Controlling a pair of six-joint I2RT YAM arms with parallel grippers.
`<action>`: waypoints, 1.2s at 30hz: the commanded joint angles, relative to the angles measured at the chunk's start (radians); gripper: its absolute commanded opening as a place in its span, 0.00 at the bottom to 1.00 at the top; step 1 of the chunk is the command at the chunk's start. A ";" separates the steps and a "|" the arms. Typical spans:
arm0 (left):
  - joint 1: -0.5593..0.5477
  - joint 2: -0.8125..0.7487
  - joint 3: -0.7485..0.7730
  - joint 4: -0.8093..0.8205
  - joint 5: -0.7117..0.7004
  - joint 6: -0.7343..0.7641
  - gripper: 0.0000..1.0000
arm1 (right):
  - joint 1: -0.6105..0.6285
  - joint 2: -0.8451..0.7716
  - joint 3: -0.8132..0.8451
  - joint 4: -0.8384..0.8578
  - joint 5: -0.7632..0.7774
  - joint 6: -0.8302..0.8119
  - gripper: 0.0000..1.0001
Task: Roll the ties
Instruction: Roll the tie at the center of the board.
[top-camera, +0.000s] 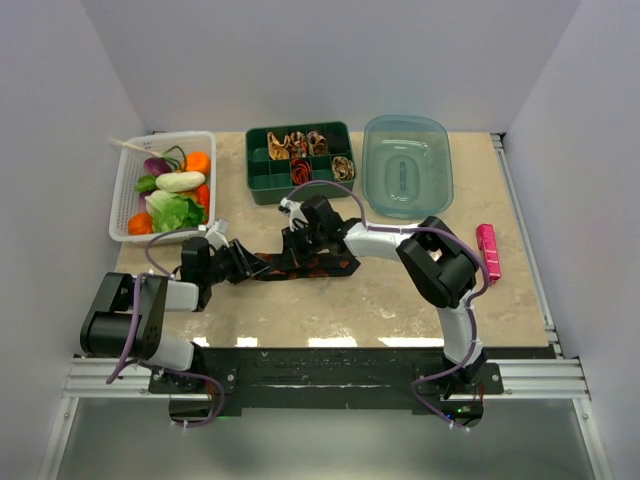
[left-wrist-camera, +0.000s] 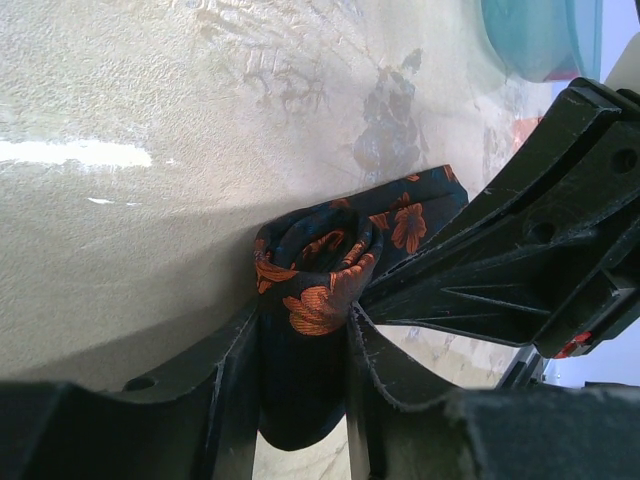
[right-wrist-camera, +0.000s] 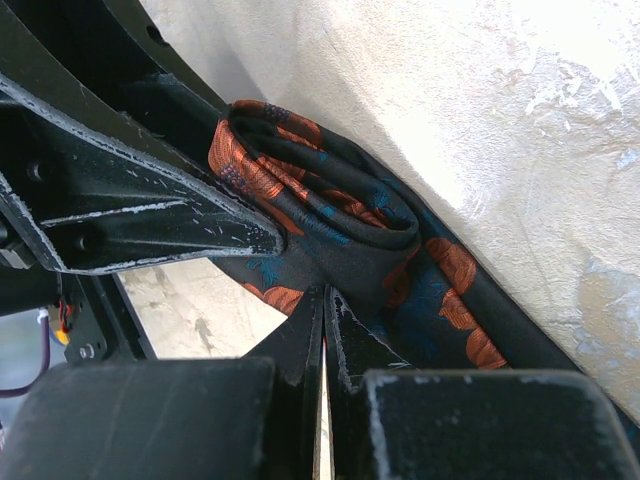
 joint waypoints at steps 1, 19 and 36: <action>0.004 0.001 0.003 0.047 0.034 0.006 0.26 | -0.011 -0.009 0.025 -0.014 0.001 0.010 0.00; 0.004 -0.117 0.120 -0.347 -0.114 0.160 0.13 | -0.071 -0.098 0.014 0.008 0.007 0.007 0.00; -0.085 -0.182 0.307 -0.723 -0.367 0.249 0.11 | 0.004 -0.056 0.106 -0.057 0.061 -0.024 0.00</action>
